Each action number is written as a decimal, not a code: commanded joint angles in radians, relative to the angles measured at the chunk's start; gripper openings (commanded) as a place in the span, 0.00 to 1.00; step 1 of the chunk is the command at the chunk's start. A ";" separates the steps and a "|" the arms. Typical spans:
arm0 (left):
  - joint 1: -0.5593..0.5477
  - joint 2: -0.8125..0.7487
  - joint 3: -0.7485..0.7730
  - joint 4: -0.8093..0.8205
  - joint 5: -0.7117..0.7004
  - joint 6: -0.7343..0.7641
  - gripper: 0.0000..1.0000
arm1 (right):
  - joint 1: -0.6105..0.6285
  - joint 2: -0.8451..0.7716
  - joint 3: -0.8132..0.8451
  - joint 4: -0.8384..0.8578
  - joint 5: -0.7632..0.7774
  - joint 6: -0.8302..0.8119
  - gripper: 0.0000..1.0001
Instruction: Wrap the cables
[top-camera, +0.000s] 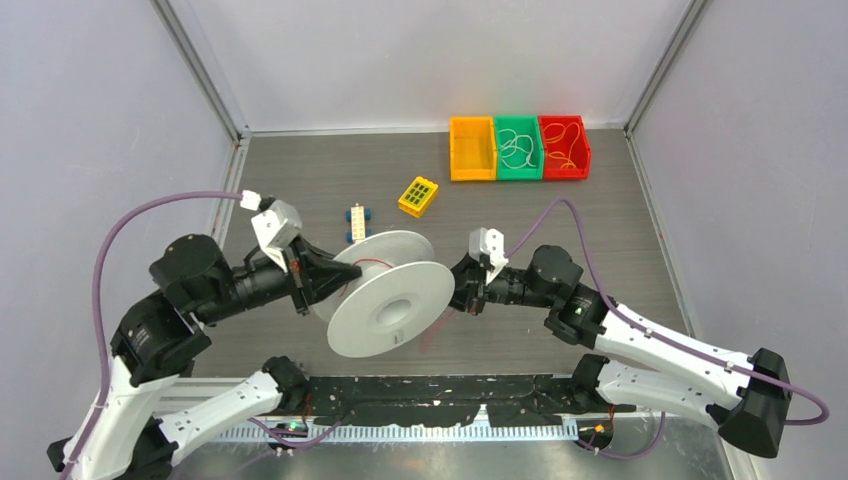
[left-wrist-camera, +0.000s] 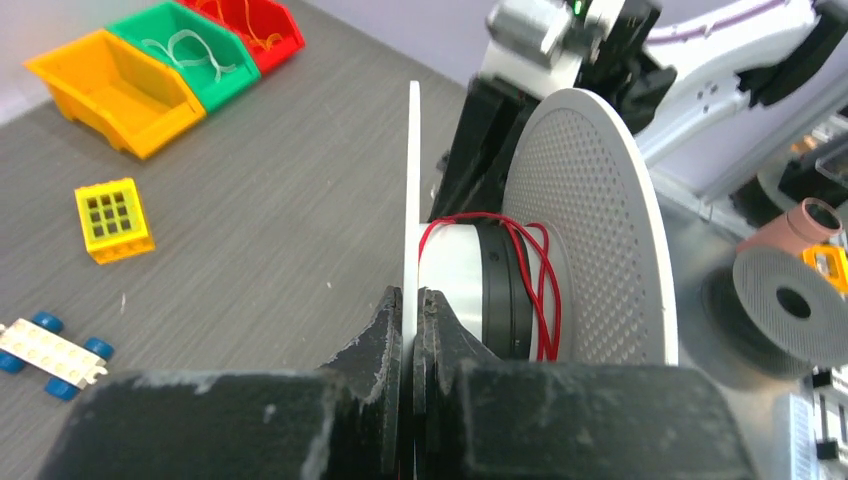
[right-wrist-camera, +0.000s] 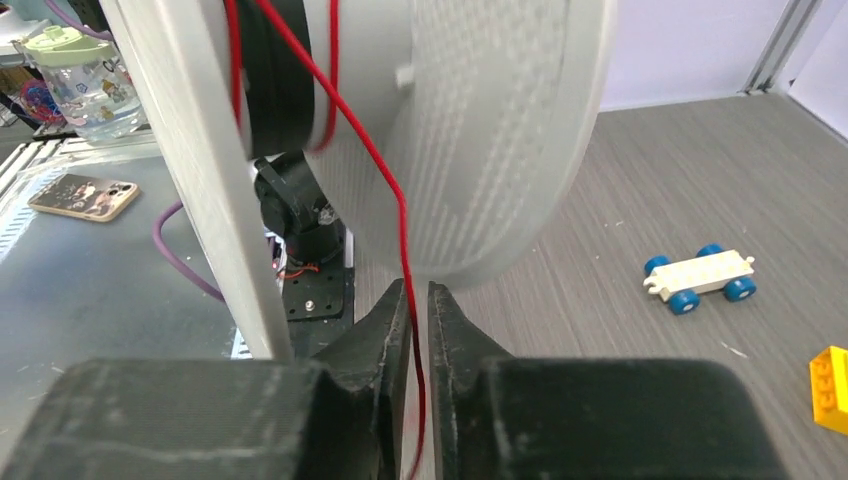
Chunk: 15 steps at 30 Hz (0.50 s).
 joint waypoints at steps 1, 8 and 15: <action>0.004 -0.036 0.004 0.233 -0.060 -0.082 0.00 | -0.002 0.008 -0.031 0.099 -0.028 0.060 0.19; 0.004 -0.049 -0.010 0.264 -0.105 -0.097 0.00 | 0.014 0.022 -0.071 0.176 -0.033 0.106 0.28; 0.004 -0.069 -0.029 0.296 -0.199 -0.114 0.00 | 0.047 0.038 -0.123 0.226 0.010 0.134 0.27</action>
